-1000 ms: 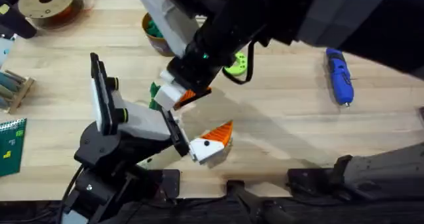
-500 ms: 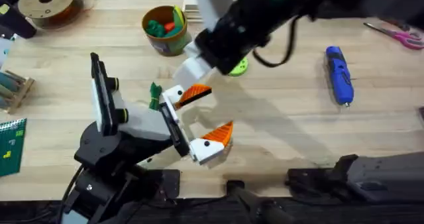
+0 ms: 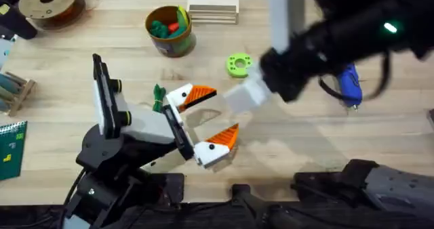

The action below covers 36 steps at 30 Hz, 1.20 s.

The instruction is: Pick up the gripper from the table and insert it into the empty holder that is missing its gripper. Then pick up a screw, insert it into the mounting hole, and use the screwdriver to tighten it. Finally, clean up the table by picking up the vegetable and placing it into the bucket.

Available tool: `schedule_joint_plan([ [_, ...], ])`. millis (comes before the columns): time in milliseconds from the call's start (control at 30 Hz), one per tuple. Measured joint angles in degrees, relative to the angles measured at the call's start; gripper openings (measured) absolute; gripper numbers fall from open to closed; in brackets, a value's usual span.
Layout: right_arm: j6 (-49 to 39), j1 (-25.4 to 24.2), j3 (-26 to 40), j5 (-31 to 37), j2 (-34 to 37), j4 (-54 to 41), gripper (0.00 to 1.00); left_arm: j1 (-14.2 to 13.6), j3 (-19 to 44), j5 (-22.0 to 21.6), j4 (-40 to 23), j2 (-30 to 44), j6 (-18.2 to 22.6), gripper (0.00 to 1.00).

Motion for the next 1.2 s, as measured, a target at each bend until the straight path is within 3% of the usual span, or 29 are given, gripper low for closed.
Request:
schedule_joint_plan([
  [333, 5.4, 0.0, -9.4, -0.9, -17.4, 1.2, 0.809, 0.0, 0.0, 0.0, 0.0, 0.0, 0.0, 0.987],
  [533, 6.9, 0.0, -11.3, -3.9, -22.4, 1.2, 0.81, 0.0, 0.0, 0.0, 0.0, 0.0, 0.0, 0.989],
  [600, 7.2, 0.0, -11.6, -4.4, -22.6, 1.2, 0.811, 0.0, 0.0, 0.0, 0.0, 0.0, 0.0, 0.879],
  [667, 7.6, 0.0, -11.8, -4.7, -22.4, 1.2, 0.812, 0.0, 0.0, -0.1, 0.0, 0.0, 0.0, 0.652],
  [733, 7.7, 0.0, -11.8, -4.8, -21.9, 1.2, 0.812, 0.0, 0.0, -0.3, 0.0, 0.0, 0.1, 0.35],
  [867, 8.0, 0.0, -11.9, -5.0, -20.6, 1.3, 0.813, 0.0, 0.0, -0.4, 0.0, 0.0, 0.4, 0.026],
  [1100, 8.8, -0.5, -11.9, -4.7, -18.4, 2.6, 0.813, 0.0, 0.0, -0.5, 0.0, 0.0, 0.4, 0.005],
  [1200, 9.6, -3.7, -11.9, -3.5, -18.3, 1.9, 0.814, 0.0, 0.0, -0.5, 0.0, 0.0, 0.4, 0.005],
])
